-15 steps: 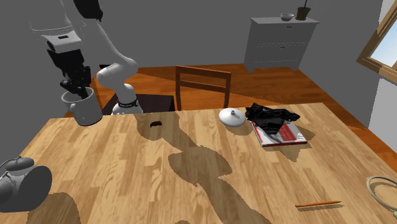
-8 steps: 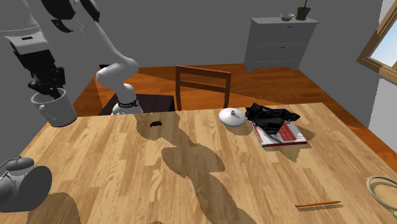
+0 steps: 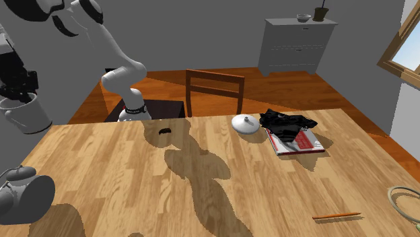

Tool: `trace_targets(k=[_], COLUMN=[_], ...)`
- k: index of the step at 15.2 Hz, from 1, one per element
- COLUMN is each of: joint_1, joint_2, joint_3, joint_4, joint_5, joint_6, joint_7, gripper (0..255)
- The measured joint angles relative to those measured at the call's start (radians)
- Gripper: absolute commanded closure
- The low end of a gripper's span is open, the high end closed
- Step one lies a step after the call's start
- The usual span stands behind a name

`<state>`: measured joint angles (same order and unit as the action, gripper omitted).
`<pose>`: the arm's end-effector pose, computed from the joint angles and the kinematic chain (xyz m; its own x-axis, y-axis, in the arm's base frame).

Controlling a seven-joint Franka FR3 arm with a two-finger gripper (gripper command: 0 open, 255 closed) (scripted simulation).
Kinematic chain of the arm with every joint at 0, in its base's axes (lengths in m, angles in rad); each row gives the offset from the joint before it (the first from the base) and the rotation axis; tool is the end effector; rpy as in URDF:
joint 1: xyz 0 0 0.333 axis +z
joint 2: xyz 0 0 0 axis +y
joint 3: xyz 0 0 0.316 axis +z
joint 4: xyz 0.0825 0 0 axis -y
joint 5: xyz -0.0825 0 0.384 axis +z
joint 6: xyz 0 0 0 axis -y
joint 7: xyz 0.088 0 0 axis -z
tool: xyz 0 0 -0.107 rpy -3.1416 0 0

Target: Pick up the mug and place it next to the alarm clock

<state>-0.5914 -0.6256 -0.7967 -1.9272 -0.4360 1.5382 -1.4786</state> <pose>-0.0698 -0.4363 0.6354 0.9890 0.1477 0.0047 0.1471 -0.9868 0.0682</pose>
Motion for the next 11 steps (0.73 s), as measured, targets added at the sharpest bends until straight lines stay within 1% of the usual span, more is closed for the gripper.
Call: trace_targets(k=[3,5,7,11], joint_1=[-0.008,-0.004,-0.007,-0.020], joint_2=[-0.005,0.002,-0.003,-0.024], joint_3=[-0.057,-0.101,-0.113,-0.121], joint_4=[0.040,0.068,0.057,-0.003], joint_5=[-0.024,-0.035,-0.043,-0.060], joint_6=[-0.016,-0.018,-0.007,0.035], joint_7=[-0.074,-0.120,-0.129,-0.122], gripper=[255,255,255,255])
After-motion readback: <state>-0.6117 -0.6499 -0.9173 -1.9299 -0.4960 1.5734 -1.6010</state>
